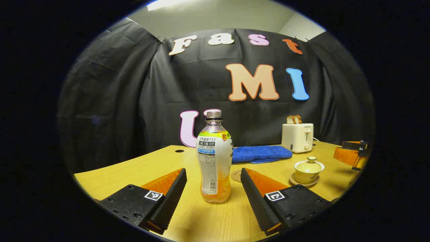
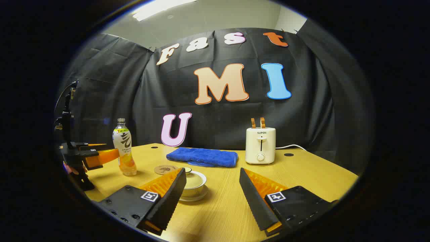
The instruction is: Open the teacup lid with one hand, grasp the water bottle and pour water into the teacup with the other hand; after pouring, place the water bottle on the coaster and then close the teacup lid.
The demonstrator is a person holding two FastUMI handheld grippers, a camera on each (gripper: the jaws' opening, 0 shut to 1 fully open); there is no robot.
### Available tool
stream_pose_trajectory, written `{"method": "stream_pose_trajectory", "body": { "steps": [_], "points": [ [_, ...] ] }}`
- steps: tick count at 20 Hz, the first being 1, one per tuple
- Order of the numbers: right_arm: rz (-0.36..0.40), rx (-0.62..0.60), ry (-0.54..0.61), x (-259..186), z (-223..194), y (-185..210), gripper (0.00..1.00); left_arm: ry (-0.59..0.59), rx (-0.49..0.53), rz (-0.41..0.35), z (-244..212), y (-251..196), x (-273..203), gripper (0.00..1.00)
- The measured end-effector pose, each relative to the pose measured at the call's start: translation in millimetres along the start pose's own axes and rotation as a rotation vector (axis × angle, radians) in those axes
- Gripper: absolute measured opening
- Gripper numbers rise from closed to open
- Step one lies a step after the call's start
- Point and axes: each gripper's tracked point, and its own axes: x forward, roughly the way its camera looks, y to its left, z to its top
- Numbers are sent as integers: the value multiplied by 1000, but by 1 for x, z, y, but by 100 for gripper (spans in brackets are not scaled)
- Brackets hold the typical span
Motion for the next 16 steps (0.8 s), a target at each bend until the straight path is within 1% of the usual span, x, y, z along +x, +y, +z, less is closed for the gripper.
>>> {"method": "stream_pose_trajectory", "body": {
  "steps": [5,16],
  "points": [
    [0,0,0,0,0,0,100,-2,0,-16,0,-2,1,94],
    [0,0,-1,-1,0,1,100,-3,0,-18,-1,-3,2,94]
  ]
}}
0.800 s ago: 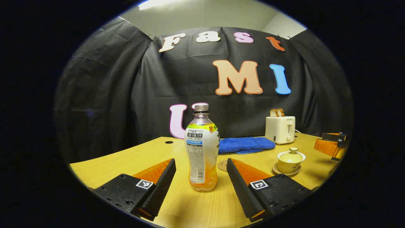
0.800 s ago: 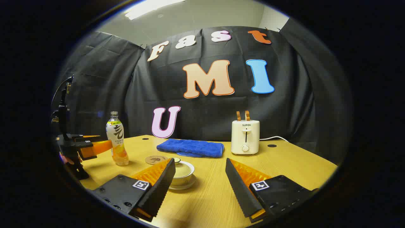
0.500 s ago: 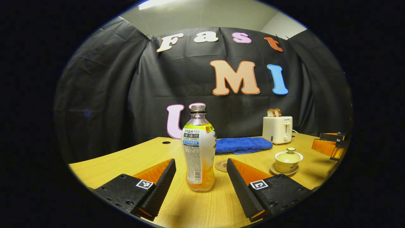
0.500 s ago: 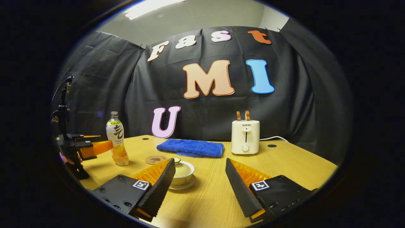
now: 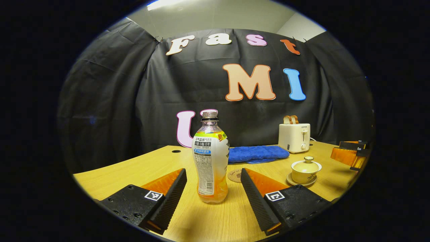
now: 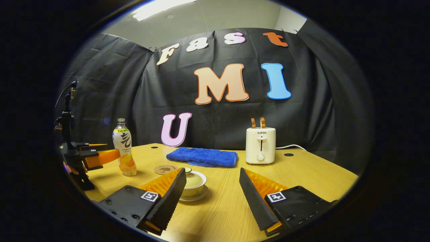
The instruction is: Open the teacup lid with one hand, grasp the water bottle and pour water into the teacup with the other hand; after pouring, place the water bottle on the coaster and then close the teacup lid.
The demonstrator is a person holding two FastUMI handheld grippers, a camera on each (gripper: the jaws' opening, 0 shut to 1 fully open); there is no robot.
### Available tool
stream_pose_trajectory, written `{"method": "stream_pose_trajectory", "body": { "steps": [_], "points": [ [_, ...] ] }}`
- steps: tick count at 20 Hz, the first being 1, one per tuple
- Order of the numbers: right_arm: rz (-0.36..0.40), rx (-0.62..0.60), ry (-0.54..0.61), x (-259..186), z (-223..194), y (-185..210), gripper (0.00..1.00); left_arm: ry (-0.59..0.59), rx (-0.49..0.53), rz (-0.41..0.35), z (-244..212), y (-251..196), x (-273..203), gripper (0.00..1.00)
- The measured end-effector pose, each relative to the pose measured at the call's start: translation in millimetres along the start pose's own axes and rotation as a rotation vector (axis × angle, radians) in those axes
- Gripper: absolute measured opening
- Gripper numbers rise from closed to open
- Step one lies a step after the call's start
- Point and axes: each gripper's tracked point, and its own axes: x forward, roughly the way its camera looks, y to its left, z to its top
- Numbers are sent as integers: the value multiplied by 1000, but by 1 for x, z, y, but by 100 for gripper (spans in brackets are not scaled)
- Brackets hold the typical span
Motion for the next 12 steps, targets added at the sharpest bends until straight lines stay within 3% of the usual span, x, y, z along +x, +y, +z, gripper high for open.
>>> {"method": "stream_pose_trajectory", "body": {
  "steps": [5,9,12],
  "points": [
    [24,1,0,1,-1,5,100,1,0,13,0,2,0,94],
    [103,4,6,0,-2,20,95,1,0,16,0,3,0,94],
    [141,6,7,3,-2,27,100,1,1,18,-1,3,0,94]
  ]
}}
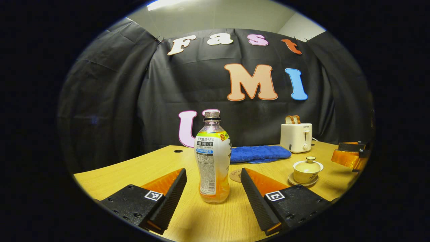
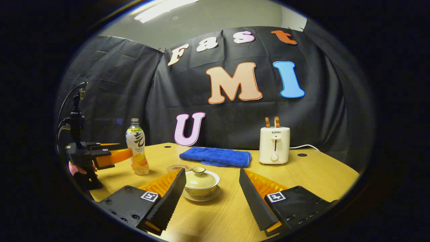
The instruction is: Open the teacup lid with one hand, grasp the water bottle and pour water into the teacup with the other hand; after pouring, place the water bottle on the coaster and then close the teacup lid.
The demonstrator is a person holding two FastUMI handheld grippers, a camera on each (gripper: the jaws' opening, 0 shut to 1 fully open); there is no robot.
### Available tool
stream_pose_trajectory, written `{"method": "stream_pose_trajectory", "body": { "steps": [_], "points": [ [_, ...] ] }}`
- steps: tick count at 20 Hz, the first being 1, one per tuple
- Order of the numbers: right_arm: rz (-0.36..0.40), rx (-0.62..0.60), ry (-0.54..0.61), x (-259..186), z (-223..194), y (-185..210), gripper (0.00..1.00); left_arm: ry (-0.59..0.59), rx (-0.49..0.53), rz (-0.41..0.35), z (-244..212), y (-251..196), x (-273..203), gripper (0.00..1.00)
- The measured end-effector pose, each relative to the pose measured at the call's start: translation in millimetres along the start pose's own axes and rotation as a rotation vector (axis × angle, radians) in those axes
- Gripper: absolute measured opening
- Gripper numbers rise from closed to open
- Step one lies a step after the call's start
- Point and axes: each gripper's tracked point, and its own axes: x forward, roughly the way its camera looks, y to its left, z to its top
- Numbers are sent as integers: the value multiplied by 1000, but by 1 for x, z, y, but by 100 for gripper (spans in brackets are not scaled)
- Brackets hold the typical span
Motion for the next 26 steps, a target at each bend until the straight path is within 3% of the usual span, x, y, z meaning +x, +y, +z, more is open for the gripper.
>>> {"method": "stream_pose_trajectory", "body": {
  "steps": [2,4,5,9,21,22,25,26],
  "points": [
    [32,1,5,6,-1,6,95,0,0,0,0,0,0,94],
    [56,3,8,13,-2,12,99,0,0,0,0,0,0,94],
    [59,4,13,18,-3,13,96,0,0,0,0,0,0,94],
    [75,4,30,34,-6,20,100,0,0,1,1,0,0,94],
    [104,-5,129,76,-23,35,96,1,-2,-4,-1,-2,0,95],
    [104,-8,134,79,-25,37,82,1,-2,-4,-1,-1,0,94],
    [101,-8,173,85,-30,38,79,2,-2,-5,0,-2,0,95],
    [99,-9,178,86,-32,38,73,2,-2,-5,-1,-2,1,95]
  ]
}}
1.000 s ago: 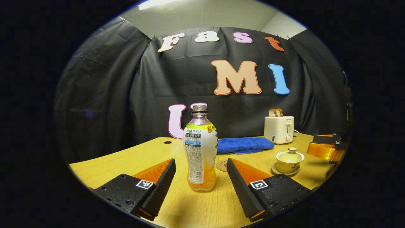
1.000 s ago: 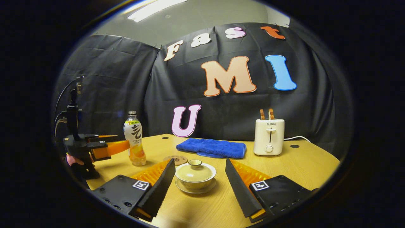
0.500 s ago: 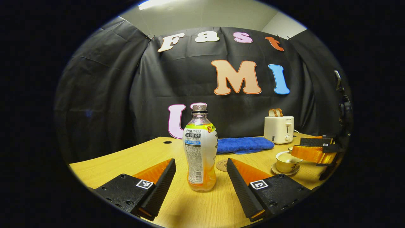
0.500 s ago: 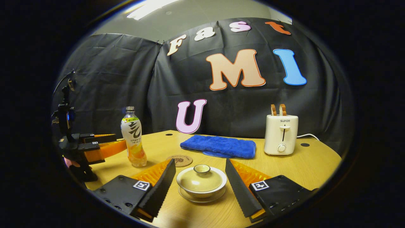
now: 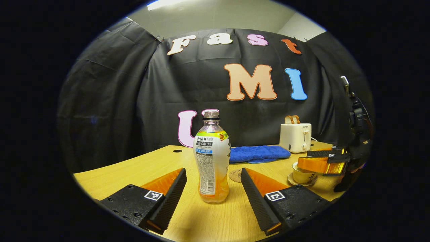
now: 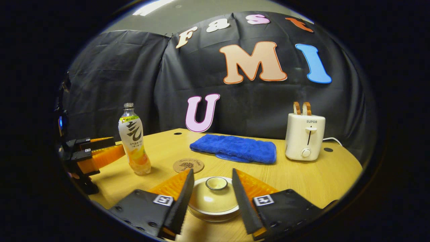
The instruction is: Open the teacup lid with one hand, grasp the water bottle and pour water into the teacup with the other hand; after pouring, place the water bottle on the coaster and then close the teacup lid.
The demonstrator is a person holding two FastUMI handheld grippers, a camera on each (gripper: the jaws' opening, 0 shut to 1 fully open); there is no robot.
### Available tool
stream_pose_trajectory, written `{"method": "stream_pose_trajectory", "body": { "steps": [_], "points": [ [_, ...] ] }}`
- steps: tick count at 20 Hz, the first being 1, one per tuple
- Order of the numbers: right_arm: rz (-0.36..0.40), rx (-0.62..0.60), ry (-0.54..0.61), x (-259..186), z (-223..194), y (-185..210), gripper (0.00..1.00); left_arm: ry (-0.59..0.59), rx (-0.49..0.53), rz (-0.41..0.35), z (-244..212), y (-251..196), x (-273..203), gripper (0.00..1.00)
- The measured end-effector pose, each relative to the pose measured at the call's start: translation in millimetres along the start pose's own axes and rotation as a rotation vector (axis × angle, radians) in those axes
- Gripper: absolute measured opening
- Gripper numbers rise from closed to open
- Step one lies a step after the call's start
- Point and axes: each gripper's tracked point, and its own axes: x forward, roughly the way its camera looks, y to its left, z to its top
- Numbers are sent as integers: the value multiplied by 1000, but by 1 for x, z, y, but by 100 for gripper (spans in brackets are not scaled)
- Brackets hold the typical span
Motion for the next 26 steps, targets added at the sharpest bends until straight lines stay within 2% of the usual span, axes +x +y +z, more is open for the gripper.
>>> {"method": "stream_pose_trajectory", "body": {
  "steps": [5,7,8,14,17,24,26],
  "points": [
    [2,-2,3,2,0,0,45,1,0,0,1,0,-1,95],
    [-7,-7,-2,-3,4,-3,45,0,0,0,0,0,0,95],
    [-15,-4,-1,2,0,-5,32,1,0,0,1,0,0,95],
    [13,-15,-18,-2,4,2,32,1,0,0,0,0,0,94],
    [13,-12,-62,-8,10,1,32,0,0,0,1,0,0,94],
    [-24,2,-177,-35,24,-8,31,0,3,-25,0,-5,2,94],
    [-39,5,-175,-40,21,-12,31,1,4,-31,1,-6,4,95]
  ]
}}
